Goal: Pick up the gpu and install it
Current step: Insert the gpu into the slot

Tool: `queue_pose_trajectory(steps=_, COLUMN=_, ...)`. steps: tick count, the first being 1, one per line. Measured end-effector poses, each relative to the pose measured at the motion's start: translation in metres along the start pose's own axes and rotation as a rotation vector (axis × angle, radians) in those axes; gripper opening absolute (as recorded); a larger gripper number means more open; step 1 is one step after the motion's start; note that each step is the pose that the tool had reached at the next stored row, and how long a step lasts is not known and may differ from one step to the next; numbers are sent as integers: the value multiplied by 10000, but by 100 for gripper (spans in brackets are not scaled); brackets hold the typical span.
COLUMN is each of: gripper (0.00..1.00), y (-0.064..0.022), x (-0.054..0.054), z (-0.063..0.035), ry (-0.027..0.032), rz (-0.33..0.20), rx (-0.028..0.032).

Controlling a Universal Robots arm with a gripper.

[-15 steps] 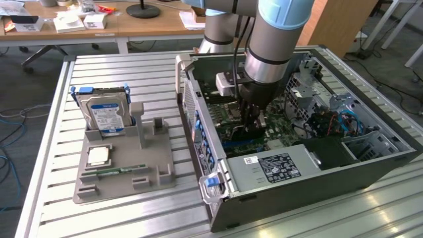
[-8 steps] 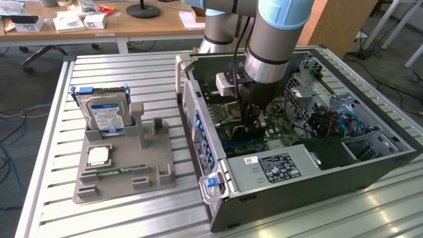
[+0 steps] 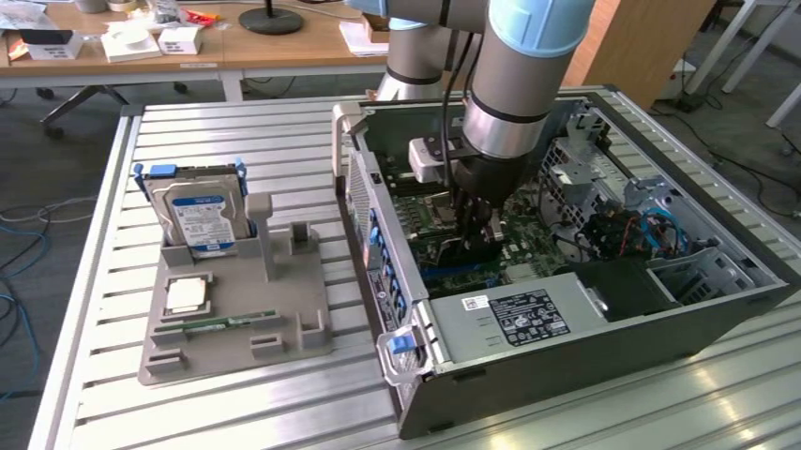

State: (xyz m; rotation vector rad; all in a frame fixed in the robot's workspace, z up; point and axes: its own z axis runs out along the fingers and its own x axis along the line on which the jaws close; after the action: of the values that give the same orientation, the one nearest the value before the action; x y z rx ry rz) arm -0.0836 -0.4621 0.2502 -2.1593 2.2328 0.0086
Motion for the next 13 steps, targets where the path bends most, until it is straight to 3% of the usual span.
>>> queue_pose_trajectory(steps=13, gripper=26, y=1, x=1, z=21, ry=5, rz=1, rx=0)
